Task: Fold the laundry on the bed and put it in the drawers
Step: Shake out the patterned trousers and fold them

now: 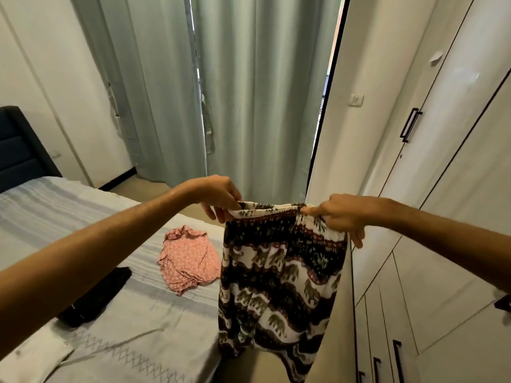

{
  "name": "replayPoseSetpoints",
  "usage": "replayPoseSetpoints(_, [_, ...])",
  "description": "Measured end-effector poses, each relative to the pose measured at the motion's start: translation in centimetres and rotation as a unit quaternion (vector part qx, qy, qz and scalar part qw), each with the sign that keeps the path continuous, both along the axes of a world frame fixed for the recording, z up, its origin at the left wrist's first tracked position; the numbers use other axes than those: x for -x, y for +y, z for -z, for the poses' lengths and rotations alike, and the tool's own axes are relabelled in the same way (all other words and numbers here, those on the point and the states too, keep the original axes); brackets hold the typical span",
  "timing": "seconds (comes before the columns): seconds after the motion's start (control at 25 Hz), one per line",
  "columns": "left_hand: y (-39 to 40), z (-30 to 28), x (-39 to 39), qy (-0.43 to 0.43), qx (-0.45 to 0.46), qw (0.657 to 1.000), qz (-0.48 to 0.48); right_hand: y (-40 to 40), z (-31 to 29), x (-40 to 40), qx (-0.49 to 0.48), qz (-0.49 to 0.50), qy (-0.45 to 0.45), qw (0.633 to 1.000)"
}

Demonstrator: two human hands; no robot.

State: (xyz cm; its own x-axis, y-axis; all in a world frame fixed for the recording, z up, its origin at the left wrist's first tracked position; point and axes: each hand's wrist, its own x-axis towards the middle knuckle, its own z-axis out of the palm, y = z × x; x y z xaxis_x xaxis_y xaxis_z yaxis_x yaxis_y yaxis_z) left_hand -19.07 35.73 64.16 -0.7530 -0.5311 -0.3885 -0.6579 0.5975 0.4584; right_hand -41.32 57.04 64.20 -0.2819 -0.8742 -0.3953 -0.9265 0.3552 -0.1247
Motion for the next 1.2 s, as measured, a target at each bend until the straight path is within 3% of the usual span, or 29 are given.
replayPoseSetpoints(0.08, [1.5, 1.1, 0.3, 0.013, -0.096, 0.995, -0.011, -0.9, 0.9, 0.3, 0.01, 0.042, -0.029, 0.999])
replayPoseSetpoints(0.12, [2.3, 1.9, 0.6, 0.029, -0.133, 0.99, -0.023, -1.2, 1.5, 0.0, 0.028, 0.083, -0.085, 0.993])
replayPoseSetpoints(0.24, [5.5, 5.0, 1.7, 0.073, -0.245, 0.964, -0.077, -1.8, 2.7, -2.9, 0.028, 0.176, -0.274, 0.945])
replayPoseSetpoints(0.32, [7.2, 7.2, 2.4, 0.103, -0.338, 0.929, -0.113, -2.0, 4.1, -4.5, 0.015, 0.207, -0.357, 0.911])
replayPoseSetpoints(0.44, [8.8, 9.1, 2.9, 0.143, -0.433, 0.873, -0.175, -2.4, 6.3, -5.7, 0.033, 0.242, -0.381, 0.892])
replayPoseSetpoints(0.52, [9.9, 9.5, 2.7, 0.174, -0.452, 0.853, -0.193, -2.3, 7.2, -5.4, 0.061, 0.246, -0.38, 0.89])
replayPoseSetpoints(0.64, [11.3, 10.1, 2.8, 0.239, -0.461, 0.832, -0.198, -2.1, 7.8, -4.8, 0.114, 0.293, -0.437, 0.843])
replayPoseSetpoints(0.68, [11.7, 10.2, 2.8, 0.249, -0.451, 0.837, -0.185, -2.1, 7.9, -4.7, 0.129, 0.313, -0.462, 0.819])
replayPoseSetpoints(0.76, [11.7, 10.6, 2.4, 0.239, -0.361, 0.894, -0.116, -2.2, 8.3, -4.3, 0.139, 0.318, -0.497, 0.795])
replayPoseSetpoints(0.84, [11.4, 11.2, 1.7, 0.22, -0.189, 0.957, 0.013, -1.8, 8.4, -3.5, 0.133, 0.264, -0.494, 0.817])
replayPoseSetpoints(0.88, [11.3, 11.5, 1.3, 0.227, -0.106, 0.965, 0.076, -1.4, 8.3, -2.8, 0.127, 0.219, -0.482, 0.839])
replayPoseSetpoints(0.92, [11.3, 11.7, 0.8, 0.252, -0.038, 0.96, 0.113, -0.9, 8.0, -2.1, 0.119, 0.174, -0.469, 0.858])
replayPoseSetpoints(1.04, [10.7, 11.6, -0.5, 0.394, 0.101, 0.91, 0.076, 0.6, 6.9, -0.2, 0.116, 0.068, -0.439, 0.889])
replayPoseSetpoints(1.08, [10.2, 11.5, -0.5, 0.404, 0.13, 0.901, 0.086, 1.1, 6.4, 0.2, 0.117, 0.038, -0.423, 0.898])
replayPoseSetpoints(1.2, [8.9, 11.8, 0.0, 0.261, 0.259, 0.897, 0.244, 1.9, 5.2, 1.0, 0.099, -0.036, -0.381, 0.919])
